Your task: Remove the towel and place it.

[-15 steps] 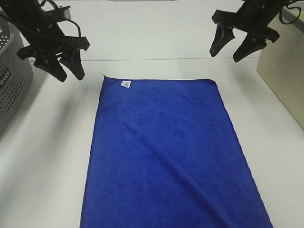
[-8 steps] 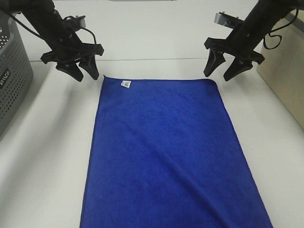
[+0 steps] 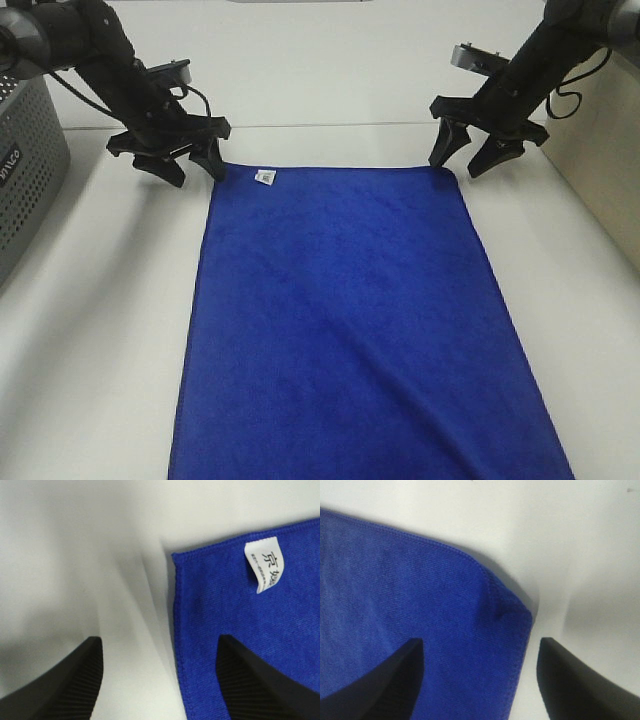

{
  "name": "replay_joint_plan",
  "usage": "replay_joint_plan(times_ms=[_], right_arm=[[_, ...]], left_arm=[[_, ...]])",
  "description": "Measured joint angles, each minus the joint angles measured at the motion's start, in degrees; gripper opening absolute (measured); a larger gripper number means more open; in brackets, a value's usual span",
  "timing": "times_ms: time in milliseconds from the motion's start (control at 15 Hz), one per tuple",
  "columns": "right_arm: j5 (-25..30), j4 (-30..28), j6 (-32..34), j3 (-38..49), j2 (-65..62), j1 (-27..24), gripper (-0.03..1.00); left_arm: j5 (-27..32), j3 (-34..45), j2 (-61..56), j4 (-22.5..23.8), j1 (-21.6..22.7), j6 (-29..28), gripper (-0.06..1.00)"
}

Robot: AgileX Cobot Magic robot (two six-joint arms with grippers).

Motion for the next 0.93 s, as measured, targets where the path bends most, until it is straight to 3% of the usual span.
replay_joint_plan(times_ms=[933], right_arm=[[-2.06,0.74,-0.29,-0.52,3.32,-1.78,0.64]], left_arm=[[-3.95,-0.69,2.92,-6.47,0.17,2.86,0.62]])
